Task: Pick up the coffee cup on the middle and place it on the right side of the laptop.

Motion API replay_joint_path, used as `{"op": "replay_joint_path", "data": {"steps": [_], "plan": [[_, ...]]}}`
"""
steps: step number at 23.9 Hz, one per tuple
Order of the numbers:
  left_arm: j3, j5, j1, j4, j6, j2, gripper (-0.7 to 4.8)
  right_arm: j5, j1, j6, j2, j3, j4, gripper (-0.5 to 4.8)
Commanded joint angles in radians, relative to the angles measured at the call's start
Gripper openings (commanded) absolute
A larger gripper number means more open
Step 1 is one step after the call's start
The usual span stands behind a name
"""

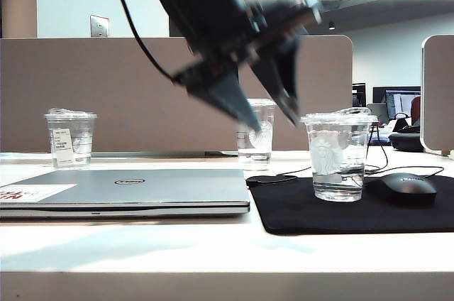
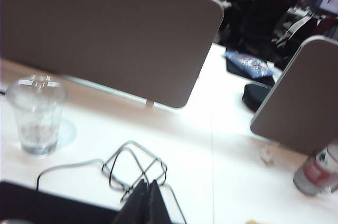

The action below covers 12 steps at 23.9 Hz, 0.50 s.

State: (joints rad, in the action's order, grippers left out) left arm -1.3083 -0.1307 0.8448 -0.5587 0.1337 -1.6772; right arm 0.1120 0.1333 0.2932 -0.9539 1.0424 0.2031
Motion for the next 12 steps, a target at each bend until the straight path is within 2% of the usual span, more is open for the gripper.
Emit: {"op": "replay_joint_path", "data": {"steps": [1,3,4,5,8,12], "plan": [[-0.004,-0.004,0.000,-0.074,-0.016,0.133,0.92,0.001,0.000,-0.034,0.044,0.005,0.093,-0.05],[-0.004,0.013,-0.001,-0.124,-0.037,0.229,0.14,-0.002,0.000,-0.077,0.074,0.005,0.165,-0.05],[-0.004,0.037,-0.001,-0.143,-0.053,0.268,-0.03,-0.009,0.000,-0.101,0.091,0.005,0.207,-0.05],[-0.004,0.097,-0.001,-0.175,-0.066,0.332,-0.06,-0.037,0.000,-0.127,0.110,0.005,0.263,-0.05],[-0.004,0.196,-0.001,-0.287,-0.121,0.473,-0.06,-0.096,0.001,-0.169,0.170,0.003,0.432,-0.05],[0.013,0.248,-0.001,-0.388,-0.131,0.583,-0.06,-0.096,0.002,-0.171,0.251,0.003,0.530,-0.05]]}}
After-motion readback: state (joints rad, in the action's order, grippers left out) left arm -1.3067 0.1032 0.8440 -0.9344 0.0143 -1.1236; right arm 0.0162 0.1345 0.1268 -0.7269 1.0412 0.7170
